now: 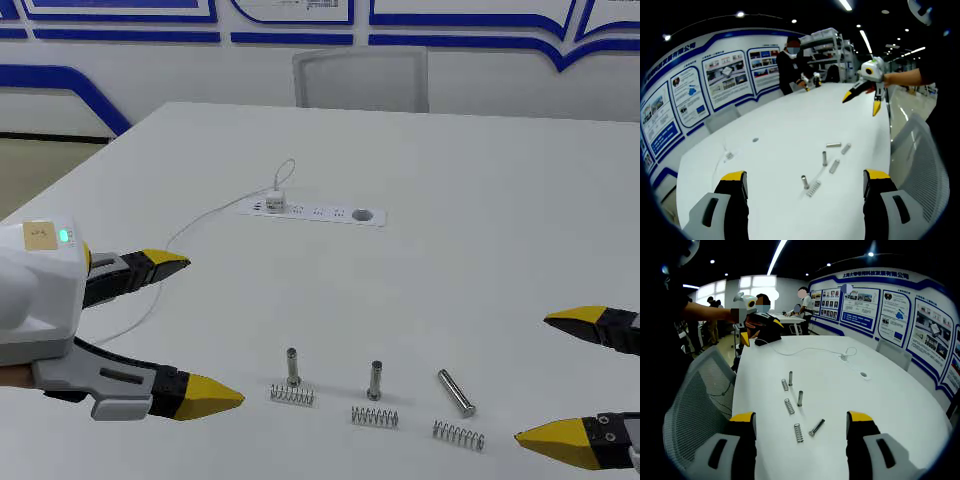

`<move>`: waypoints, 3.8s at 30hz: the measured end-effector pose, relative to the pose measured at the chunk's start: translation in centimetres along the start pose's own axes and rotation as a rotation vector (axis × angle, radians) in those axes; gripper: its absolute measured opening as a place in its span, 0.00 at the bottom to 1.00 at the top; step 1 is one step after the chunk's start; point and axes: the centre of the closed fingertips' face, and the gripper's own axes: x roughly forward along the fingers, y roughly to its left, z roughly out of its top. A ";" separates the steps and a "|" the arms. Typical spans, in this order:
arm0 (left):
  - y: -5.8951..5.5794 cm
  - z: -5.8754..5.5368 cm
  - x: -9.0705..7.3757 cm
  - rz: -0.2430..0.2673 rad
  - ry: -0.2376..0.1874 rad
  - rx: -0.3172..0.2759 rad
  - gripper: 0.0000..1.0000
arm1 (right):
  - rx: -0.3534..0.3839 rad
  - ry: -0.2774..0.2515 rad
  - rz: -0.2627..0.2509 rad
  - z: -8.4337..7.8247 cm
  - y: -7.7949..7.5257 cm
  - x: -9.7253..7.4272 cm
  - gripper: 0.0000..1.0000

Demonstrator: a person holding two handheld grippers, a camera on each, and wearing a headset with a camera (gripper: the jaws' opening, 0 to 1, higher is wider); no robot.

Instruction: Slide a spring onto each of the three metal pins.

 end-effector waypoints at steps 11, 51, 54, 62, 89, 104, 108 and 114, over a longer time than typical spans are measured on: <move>-0.2 0.2 -0.3 0.010 -0.008 -0.001 0.98 | 0.010 -0.018 0.005 0.6 0.1 0.1 0.74; 1.1 0.2 -0.8 0.049 -0.028 -0.028 0.97 | 0.051 -0.003 -0.009 0.1 -0.9 0.7 0.75; 1.1 -0.1 -0.5 0.044 -0.027 -0.030 0.97 | 0.042 -0.006 -0.009 -0.1 -0.8 1.1 0.75; 1.2 -0.2 0.6 0.020 -0.026 -0.030 0.97 | 0.079 0.010 -0.008 -1.0 -1.0 1.9 0.74; 0.7 -0.4 1.4 -0.007 -0.024 -0.031 0.94 | 0.182 0.035 -0.096 -2.5 -3.6 4.7 0.62; 0.2 -2.1 1.4 -0.006 0.000 -0.064 0.92 | 0.188 0.134 -0.108 -4.5 -4.1 7.6 0.49; 0.1 -2.5 1.4 -0.003 0.003 -0.079 0.91 | 0.193 0.159 -0.111 -4.9 -4.6 8.5 0.48; 0.0 -3.4 1.5 0.001 0.019 -0.097 0.89 | 0.230 0.208 -0.106 -5.9 -5.1 10.1 0.39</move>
